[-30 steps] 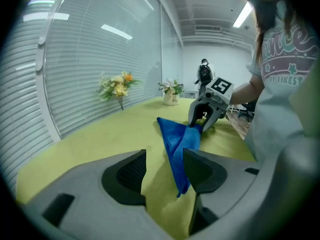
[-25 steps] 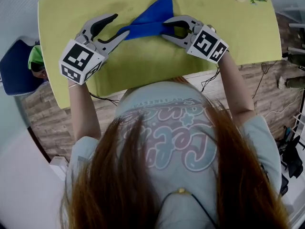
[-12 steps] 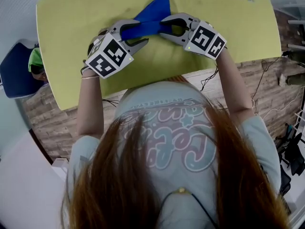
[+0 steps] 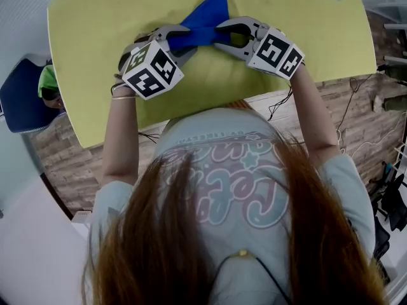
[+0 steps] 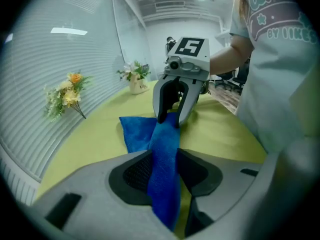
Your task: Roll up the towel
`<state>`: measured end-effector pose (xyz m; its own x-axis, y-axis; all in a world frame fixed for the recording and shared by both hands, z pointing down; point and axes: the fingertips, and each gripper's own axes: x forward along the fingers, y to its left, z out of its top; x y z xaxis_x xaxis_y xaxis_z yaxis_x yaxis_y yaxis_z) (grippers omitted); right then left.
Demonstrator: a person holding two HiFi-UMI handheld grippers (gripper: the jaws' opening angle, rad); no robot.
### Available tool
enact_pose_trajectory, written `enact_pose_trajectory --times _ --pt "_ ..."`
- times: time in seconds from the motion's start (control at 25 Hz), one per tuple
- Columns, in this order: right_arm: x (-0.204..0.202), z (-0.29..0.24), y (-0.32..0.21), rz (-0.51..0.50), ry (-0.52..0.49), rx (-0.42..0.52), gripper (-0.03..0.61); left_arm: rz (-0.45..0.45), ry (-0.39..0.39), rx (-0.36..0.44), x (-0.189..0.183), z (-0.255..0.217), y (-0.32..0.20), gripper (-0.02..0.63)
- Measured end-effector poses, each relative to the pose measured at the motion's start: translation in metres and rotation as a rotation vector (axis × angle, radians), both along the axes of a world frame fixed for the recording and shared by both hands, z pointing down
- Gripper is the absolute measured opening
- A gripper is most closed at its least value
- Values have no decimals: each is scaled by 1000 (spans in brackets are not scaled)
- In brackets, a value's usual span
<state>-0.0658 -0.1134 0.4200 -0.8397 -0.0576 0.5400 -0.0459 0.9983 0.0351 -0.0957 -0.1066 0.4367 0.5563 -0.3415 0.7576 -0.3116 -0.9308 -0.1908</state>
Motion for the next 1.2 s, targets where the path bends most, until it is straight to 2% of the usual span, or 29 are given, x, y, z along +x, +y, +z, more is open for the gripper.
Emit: enact_pose_trajectory --times 0.12,0.16,0.24,0.36,0.48,0.64,0.76,0.92,1.04,1.2 --pt "0 -1 4 -28 32 57 131 11 2 -19 1 0 -1 145" --pt "0 0 7 -50 55 89 185 15 3 -26 1 1 -1 136" --pt "0 4 11 -86 105 160 219 24 4 -44 1 1 -2 127" --pt "1 5 8 -83 144 258 210 40 4 -65 3 -1 -2 114" --pt "3 5 2 -68 169 343 155 46 10 -81 4 -4 -1 106" --pt "4 7 3 -57 180 409 149 45 44 -123 4 -6 1 101" --pt "4 5 4 -44 166 390 119 46 60 -138 4 -10 2 101" --pt "5 1 6 -28 143 292 94 42 46 -111 4 -12 4 101" --pt "6 -1 7 -10 132 226 91 29 40 -57 4 -18 4 103" --pt "9 3 8 25 115 139 89 66 -14 37 8 -24 6 120"
